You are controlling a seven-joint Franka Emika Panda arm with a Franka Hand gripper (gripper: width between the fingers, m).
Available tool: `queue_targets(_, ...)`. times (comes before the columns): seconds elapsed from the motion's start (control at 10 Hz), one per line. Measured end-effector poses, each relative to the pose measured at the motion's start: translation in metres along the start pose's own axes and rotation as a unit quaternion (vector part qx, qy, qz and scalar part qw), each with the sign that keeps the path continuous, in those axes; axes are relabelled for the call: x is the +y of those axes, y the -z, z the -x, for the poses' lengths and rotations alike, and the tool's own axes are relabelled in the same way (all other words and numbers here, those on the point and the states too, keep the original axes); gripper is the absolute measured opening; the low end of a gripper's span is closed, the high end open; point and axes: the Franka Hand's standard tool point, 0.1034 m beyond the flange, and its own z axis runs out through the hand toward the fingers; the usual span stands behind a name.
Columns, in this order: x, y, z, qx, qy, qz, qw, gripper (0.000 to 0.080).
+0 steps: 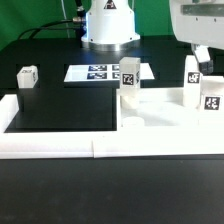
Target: Assemble square table
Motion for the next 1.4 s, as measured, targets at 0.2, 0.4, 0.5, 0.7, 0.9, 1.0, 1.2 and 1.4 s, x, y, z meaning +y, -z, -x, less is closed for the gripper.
queue_targets(0.2, 0.0, 0.0, 0.0, 0.0, 0.0, 0.0, 1.0, 0.0649)
queue_targets(0.4, 0.0, -0.001, 0.0, 0.0, 0.0, 0.001, 1.0, 0.0649)
queue_targets(0.5, 0.0, -0.001, 0.0, 0.0, 0.0, 0.001, 1.0, 0.0649)
queue_targets(0.7, 0.001, -0.001, 0.0, 0.0, 0.0, 0.001, 1.0, 0.0649)
queue_targets(0.9, 0.001, -0.001, 0.0, 0.0, 0.0, 0.001, 1.0, 0.0649)
queue_targets(1.0, 0.001, -0.001, 0.0, 0.0, 0.0, 0.001, 1.0, 0.0649)
queue_targets(1.2, 0.001, -0.002, 0.0, 0.0, 0.0, 0.001, 1.0, 0.0649)
queue_targets(1.4, 0.004, 0.006, -0.011, 0.005, 0.06, -0.009, 0.998, 0.0649)
